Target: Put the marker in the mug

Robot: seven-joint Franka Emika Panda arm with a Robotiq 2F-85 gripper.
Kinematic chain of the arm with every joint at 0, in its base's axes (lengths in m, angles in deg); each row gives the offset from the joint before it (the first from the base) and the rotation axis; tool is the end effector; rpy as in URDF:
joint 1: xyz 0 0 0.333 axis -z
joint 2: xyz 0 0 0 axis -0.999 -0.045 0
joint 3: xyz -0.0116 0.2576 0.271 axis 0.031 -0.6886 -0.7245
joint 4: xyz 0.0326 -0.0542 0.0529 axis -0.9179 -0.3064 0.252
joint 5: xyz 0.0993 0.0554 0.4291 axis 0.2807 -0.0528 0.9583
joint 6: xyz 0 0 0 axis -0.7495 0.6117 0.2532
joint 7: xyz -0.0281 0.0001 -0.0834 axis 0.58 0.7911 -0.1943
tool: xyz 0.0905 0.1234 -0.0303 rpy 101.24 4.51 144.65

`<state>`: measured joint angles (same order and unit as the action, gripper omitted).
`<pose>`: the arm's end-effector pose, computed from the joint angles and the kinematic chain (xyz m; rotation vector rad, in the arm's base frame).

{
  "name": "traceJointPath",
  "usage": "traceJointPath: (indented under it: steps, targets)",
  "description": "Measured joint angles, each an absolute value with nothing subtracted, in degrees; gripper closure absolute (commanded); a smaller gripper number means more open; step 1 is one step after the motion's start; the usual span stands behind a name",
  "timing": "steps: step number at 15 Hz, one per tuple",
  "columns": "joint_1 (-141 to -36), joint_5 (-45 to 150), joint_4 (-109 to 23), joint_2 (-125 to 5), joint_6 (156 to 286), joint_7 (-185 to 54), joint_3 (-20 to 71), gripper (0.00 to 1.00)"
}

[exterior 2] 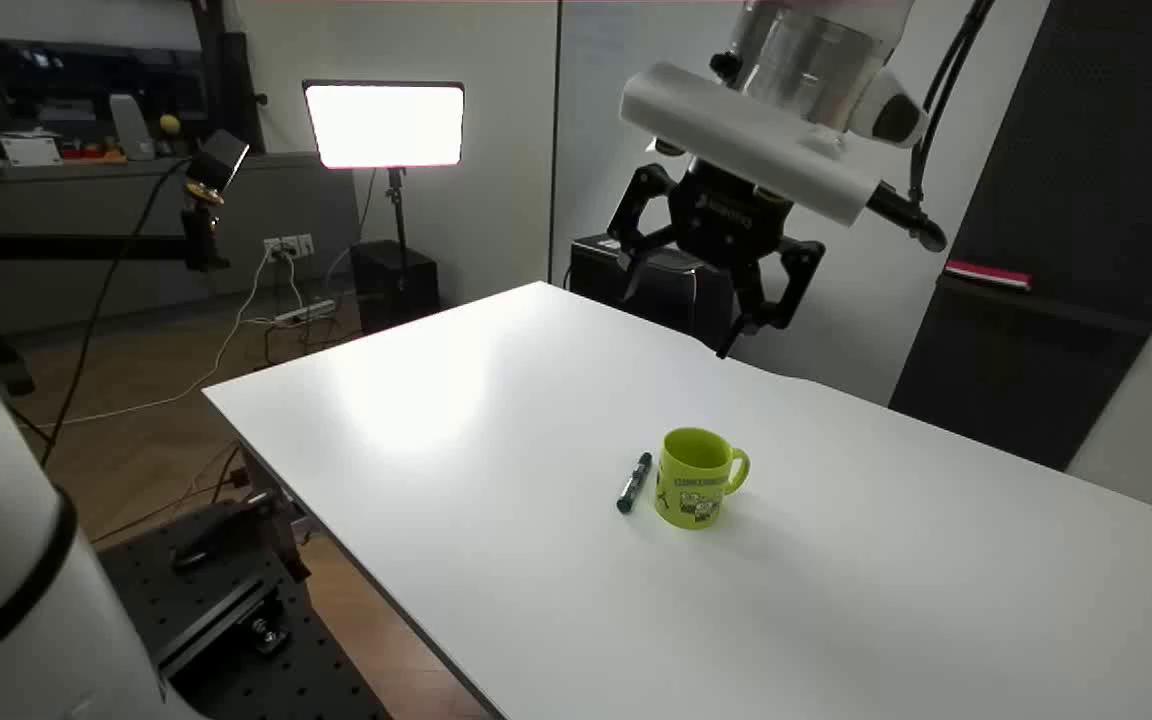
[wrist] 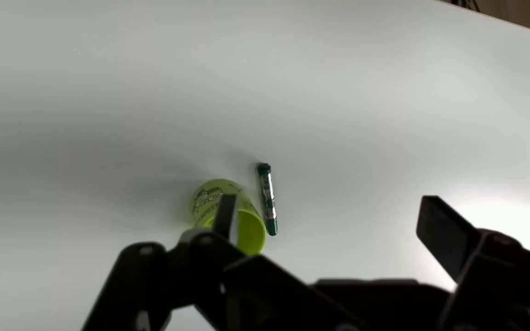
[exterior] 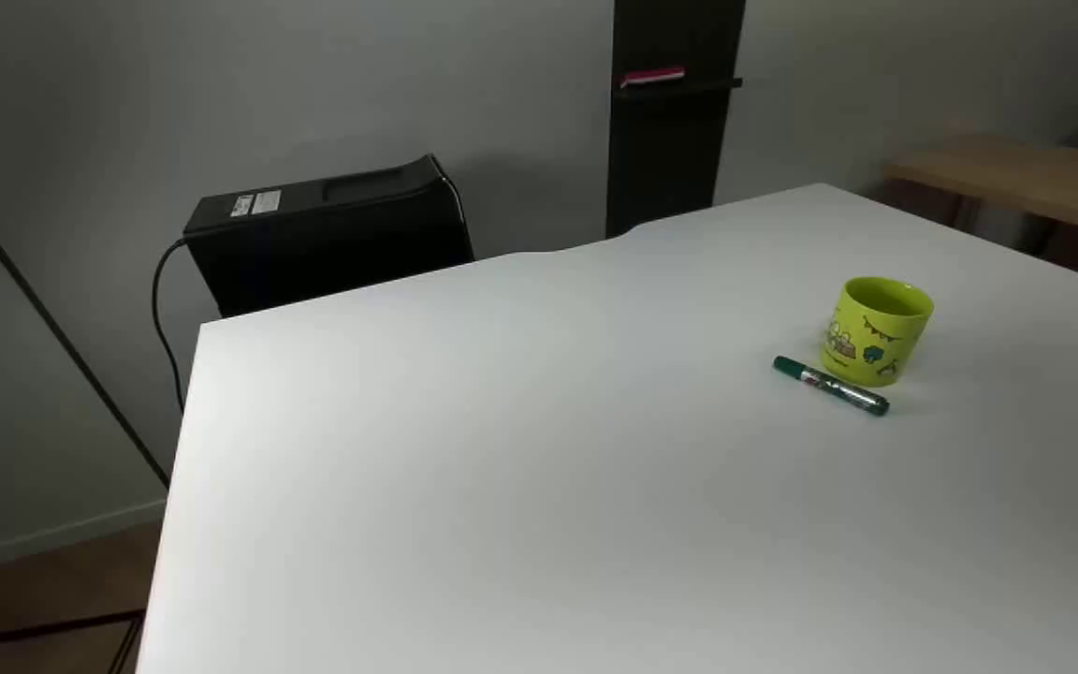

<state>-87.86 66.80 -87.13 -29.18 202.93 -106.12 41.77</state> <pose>0.4522 -0.1427 0.3850 -2.8482 -0.2755 -0.0209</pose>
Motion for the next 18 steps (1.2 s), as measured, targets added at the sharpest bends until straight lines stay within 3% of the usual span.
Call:
traceJointPath:
  steps: [18]
  targets:
    - [-85.97, 64.64, -91.22, -29.18, 202.67, -109.04, 38.02, 0.0]
